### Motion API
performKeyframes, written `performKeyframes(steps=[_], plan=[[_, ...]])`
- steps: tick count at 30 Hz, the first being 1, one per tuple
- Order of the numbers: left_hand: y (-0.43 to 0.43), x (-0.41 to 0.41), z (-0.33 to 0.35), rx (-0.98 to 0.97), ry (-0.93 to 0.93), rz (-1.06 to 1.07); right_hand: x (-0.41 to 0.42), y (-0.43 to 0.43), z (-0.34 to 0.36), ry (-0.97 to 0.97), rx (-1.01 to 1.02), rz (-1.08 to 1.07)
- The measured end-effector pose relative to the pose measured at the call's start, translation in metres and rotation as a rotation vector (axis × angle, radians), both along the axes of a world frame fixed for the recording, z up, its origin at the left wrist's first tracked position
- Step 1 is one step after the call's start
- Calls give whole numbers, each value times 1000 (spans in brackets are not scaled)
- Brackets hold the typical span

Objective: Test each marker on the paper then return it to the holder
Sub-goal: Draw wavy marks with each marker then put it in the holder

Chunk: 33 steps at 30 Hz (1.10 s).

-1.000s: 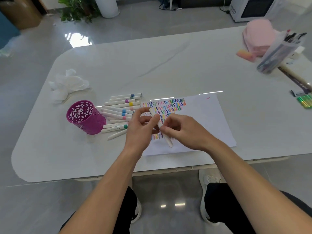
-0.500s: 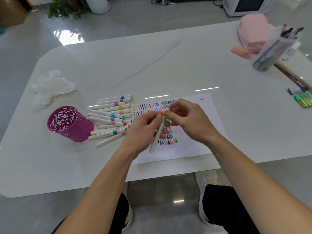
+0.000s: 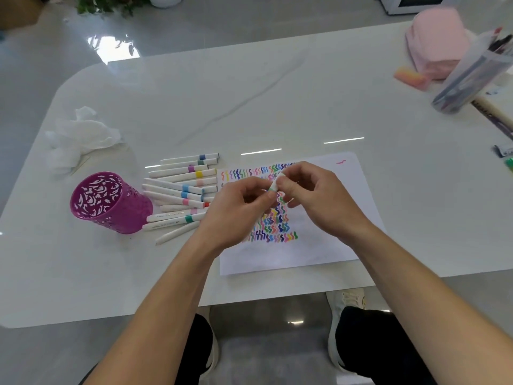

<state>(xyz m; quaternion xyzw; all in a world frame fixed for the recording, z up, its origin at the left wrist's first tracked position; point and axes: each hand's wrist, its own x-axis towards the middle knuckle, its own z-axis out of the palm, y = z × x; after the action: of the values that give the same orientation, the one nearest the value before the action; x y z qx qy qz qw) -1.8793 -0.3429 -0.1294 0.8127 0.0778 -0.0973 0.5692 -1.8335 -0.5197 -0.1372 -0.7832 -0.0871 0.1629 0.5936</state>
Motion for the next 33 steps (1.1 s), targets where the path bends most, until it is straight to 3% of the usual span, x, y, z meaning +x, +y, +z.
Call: performKeyframes(steps=[7, 11, 15, 17, 20, 23, 27, 33], plan=[[-1, -2, -2, -86, 49, 51, -5, 2, 0, -13, -134, 149], [-2, -6, -3, -356, 73, 149, -11, 0, 1, 34, -157, 263], [0, -9, -2, -407, 126, 137, -8, -5, 4, 15, -223, 320], [2, -11, 0, -318, 139, 72, -6, -8, 4, -48, -312, 329], [5, -13, -3, 163, -21, -96, -8, -12, 5, -162, -455, 388], [7, -14, -3, 399, -66, -239, -14, -14, 3, -271, -592, 447], [4, -16, -7, 458, -24, -356, -21, -16, -2, -410, -763, 492], [-5, -17, -11, 435, 13, -421, -26, -25, -9, -434, -751, 524]])
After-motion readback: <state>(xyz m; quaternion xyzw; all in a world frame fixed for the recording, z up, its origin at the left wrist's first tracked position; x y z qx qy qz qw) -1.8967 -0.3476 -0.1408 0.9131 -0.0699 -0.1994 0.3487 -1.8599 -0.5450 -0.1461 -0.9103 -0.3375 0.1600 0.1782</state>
